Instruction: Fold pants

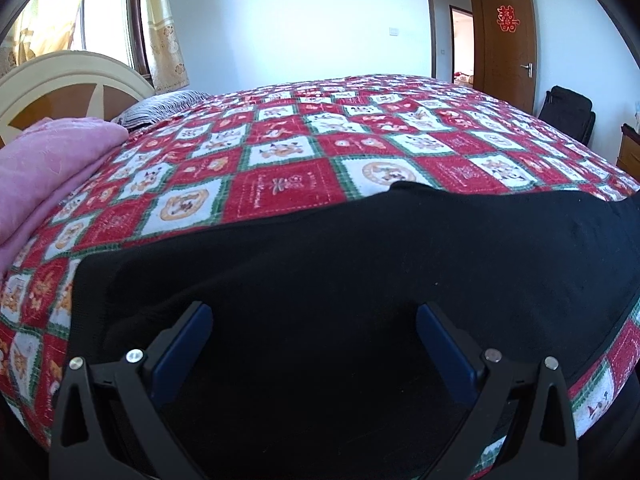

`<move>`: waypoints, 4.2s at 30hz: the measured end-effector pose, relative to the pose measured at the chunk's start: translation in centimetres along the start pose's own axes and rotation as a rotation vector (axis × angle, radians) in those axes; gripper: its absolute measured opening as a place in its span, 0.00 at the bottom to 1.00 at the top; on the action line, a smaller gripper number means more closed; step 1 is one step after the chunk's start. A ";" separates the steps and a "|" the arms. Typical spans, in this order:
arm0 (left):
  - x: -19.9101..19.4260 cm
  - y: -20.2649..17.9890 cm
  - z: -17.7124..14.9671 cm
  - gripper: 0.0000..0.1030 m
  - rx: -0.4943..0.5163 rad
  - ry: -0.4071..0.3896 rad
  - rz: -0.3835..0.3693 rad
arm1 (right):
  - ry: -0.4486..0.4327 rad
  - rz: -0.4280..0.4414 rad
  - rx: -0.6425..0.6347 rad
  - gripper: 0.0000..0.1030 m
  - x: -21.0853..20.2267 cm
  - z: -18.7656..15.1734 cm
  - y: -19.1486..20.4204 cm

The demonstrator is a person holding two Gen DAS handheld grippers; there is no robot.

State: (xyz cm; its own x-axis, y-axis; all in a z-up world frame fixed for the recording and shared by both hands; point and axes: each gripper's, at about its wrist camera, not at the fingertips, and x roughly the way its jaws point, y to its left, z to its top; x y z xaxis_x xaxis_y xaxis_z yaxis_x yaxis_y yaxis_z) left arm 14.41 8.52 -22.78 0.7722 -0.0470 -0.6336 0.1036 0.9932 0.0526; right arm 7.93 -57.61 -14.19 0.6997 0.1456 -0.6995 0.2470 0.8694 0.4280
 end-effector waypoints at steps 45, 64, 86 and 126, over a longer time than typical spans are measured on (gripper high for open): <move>-4.1 -4.7 2.3 1.00 -0.065 -0.028 -0.259 | -0.072 0.112 -0.363 0.08 0.0 -5.1 22.1; -2.9 -9.5 3.7 1.00 -0.073 0.030 -0.441 | 0.258 0.222 -0.663 0.18 9.4 -17.3 31.2; 1.0 -24.4 6.0 0.36 0.033 0.176 -0.584 | -0.107 0.182 -0.263 0.50 3.9 -10.9 18.9; 2.0 -10.3 3.5 0.18 -0.314 0.187 -0.503 | 0.140 0.208 -0.557 0.63 8.4 -16.6 23.9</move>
State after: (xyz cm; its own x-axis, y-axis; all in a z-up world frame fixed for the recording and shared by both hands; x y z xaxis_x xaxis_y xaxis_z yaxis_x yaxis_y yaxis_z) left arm 17.06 -2.19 -21.85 0.5509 -0.5263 -0.6477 0.2153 0.8394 -0.4990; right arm 8.54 -27.81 -19.33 0.5918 0.3670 -0.7177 -0.2997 0.9267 0.2268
